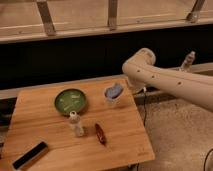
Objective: Knock the bottle over
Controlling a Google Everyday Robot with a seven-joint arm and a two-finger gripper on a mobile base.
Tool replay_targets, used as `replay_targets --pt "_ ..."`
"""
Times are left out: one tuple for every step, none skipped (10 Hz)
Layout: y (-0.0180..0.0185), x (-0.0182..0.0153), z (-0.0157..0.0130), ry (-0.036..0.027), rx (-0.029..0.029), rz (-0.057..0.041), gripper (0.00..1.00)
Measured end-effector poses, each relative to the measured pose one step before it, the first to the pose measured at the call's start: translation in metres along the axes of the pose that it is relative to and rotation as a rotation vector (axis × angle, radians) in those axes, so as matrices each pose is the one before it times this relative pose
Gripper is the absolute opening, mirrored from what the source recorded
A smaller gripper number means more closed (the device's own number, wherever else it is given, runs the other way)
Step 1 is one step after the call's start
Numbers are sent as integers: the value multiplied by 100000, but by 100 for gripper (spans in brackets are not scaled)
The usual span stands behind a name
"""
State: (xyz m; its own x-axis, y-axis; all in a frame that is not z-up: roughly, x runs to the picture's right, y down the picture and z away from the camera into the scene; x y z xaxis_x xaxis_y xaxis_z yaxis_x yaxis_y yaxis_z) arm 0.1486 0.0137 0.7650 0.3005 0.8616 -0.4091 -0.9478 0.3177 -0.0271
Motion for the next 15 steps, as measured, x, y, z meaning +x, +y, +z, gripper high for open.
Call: replay_targets --pt "1748 -281 -76 1271 -576 -4958 0" --pt "1580 -367 -97 707 71 -3861 0" --pt "3188 -609 -60 1739 -288 -6706 0" --pt "3372 -298 245 2621 -1168 -6531 0" --pt "3046 140 451 3313 -1379 -5844 0" --pt "2046 169 264 2253 -325 -4595 0" --pt "949 52 112 1017 -101 -2193 0" --pt "-335 225 65 248 205 589 0" --pt "-12 4 -6 16 6 23 0" --pt "174 -197 -4 -165 -355 -345 0" --pt "-168 42 142 779 -1111 -198 0" --pt "195 317 434 1764 -1276 -526 0" --pt "989 221 856 1383 -2242 -1311 0" --pt "1648 645 1052 1992 -2580 -1773 0" --pt "1664 915 774 2178 -1839 -1234 0"
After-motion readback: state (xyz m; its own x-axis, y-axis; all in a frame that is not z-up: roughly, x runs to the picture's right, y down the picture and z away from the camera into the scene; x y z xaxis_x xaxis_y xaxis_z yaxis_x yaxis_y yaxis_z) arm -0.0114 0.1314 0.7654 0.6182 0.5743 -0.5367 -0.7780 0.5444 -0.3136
